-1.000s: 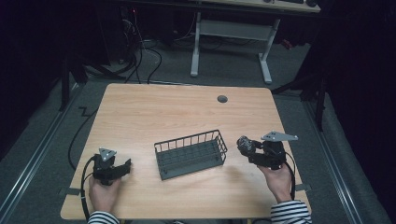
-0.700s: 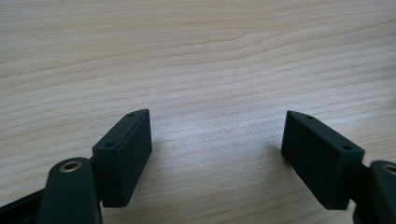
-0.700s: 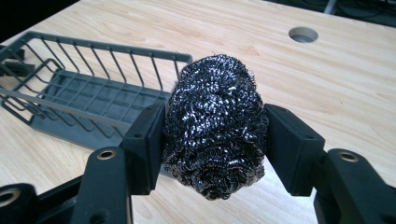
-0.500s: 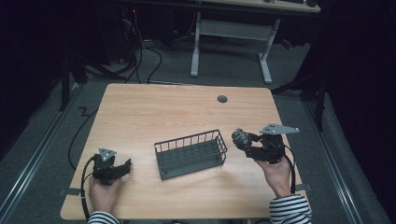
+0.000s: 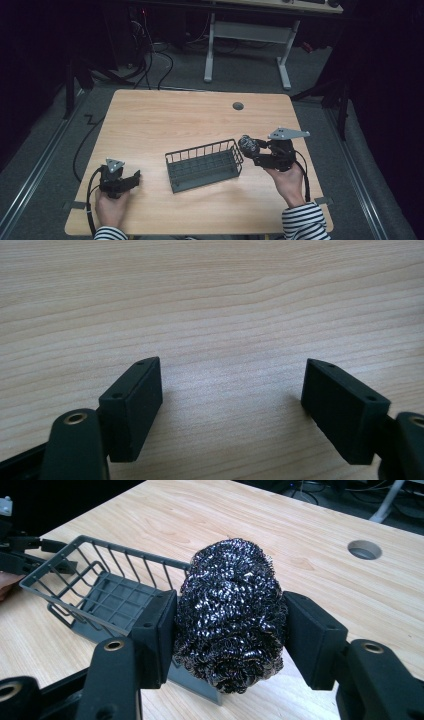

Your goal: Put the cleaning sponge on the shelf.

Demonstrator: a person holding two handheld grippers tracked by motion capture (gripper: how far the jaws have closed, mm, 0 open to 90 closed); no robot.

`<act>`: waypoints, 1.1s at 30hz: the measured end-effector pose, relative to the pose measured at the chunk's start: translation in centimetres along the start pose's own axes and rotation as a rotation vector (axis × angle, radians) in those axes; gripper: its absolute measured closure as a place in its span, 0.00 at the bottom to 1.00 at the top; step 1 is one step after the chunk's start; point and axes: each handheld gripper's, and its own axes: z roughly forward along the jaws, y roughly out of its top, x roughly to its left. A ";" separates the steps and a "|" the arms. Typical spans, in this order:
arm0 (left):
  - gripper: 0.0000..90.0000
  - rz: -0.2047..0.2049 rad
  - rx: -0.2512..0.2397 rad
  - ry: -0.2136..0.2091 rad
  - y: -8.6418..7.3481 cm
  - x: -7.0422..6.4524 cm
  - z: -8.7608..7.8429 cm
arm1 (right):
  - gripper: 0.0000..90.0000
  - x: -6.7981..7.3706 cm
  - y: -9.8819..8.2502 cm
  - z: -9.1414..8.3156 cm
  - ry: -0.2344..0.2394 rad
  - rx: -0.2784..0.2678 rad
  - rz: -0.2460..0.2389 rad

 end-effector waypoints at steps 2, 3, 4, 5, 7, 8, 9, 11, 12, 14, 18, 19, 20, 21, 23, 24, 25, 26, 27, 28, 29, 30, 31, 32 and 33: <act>0.28 0.000 0.000 0.000 0.0 0.0 0.0 | 0.47 0.4 0.4 0.5 0.013 0.000 -0.011; 0.28 0.000 0.000 0.000 0.0 0.0 0.0 | 0.47 0.6 0.5 0.7 0.018 0.000 -0.011; 0.28 0.000 0.000 0.000 0.0 0.0 0.0 | 0.47 0.7 0.6 0.9 0.024 0.002 -0.015; 0.28 0.000 0.000 0.000 0.0 0.0 0.0 | 0.47 0.7 0.6 0.9 0.024 0.002 -0.015; 0.27 0.000 0.000 0.000 0.0 0.0 0.0 | 0.47 1.0 0.8 1.5 0.032 0.011 -0.025; 0.27 0.000 0.000 0.000 0.0 0.0 0.0 | 0.47 1.2 0.8 1.7 0.034 0.015 -0.028; 0.28 0.000 0.000 0.000 0.0 0.0 0.0 | 0.47 1.3 0.9 2.0 0.037 0.018 -0.030; 0.27 0.000 0.000 0.000 0.0 0.0 0.0 | 0.47 1.6 1.0 2.4 0.041 0.022 -0.034; 0.27 0.000 0.000 0.000 0.0 0.0 0.0 | 0.47 1.9 1.1 3.0 0.044 0.026 -0.043; 0.27 0.000 0.000 0.000 0.0 0.0 0.0 | 0.47 2.0 1.2 3.2 0.046 0.030 -0.045; 0.28 0.000 0.000 0.000 0.0 0.0 0.0 | 0.46 2.4 1.3 4.6 0.050 0.058 -0.054; 0.27 0.000 0.000 0.000 0.0 0.0 0.0 | 0.46 2.5 1.3 4.9 0.054 0.061 -0.060; 0.27 0.000 0.000 0.000 0.0 0.0 0.0 | 0.46 2.6 1.3 5.1 0.054 0.067 -0.062; 0.27 0.000 0.000 -0.001 0.0 0.0 0.0 | 0.46 2.9 1.2 5.8 0.055 0.078 -0.064; 0.27 -0.001 0.000 -0.001 0.0 0.0 0.0 | 0.46 3.0 1.2 6.1 0.056 0.085 -0.065; 0.27 0.000 0.000 -0.001 0.0 0.0 0.0 | 0.46 3.1 1.2 6.4 0.062 0.091 -0.069; 0.27 0.000 0.000 -0.001 0.0 0.0 0.0 | 0.46 3.3 1.2 6.8 0.063 0.107 -0.068; 0.27 -0.001 0.000 -0.001 0.0 0.0 0.0 | 0.46 3.4 1.1 7.0 0.066 0.109 -0.072; 0.27 0.000 0.000 -0.001 0.0 0.0 0.0 | 0.46 3.4 1.1 7.3 0.069 0.114 -0.076; 0.27 0.000 0.000 0.000 0.0 0.0 0.0 | 0.46 3.5 1.1 7.5 0.072 0.120 -0.075; 0.27 0.000 0.000 -0.001 0.0 0.0 0.0 | 0.46 3.6 1.0 7.8 0.073 0.126 -0.079; 0.27 0.000 0.000 -0.001 0.0 0.0 0.0 | 0.46 3.6 1.0 8.1 0.076 0.136 -0.081; 0.27 -0.001 -0.001 0.000 0.0 0.0 0.0 | 0.46 3.7 0.9 8.3 0.080 0.142 -0.075; 0.27 0.000 0.000 -0.001 0.0 0.0 0.0 | 0.46 3.7 0.9 8.5 0.082 0.147 -0.077; 0.27 0.000 0.000 -0.001 0.0 0.0 0.0 | 0.46 3.7 0.9 8.5 0.082 0.147 -0.077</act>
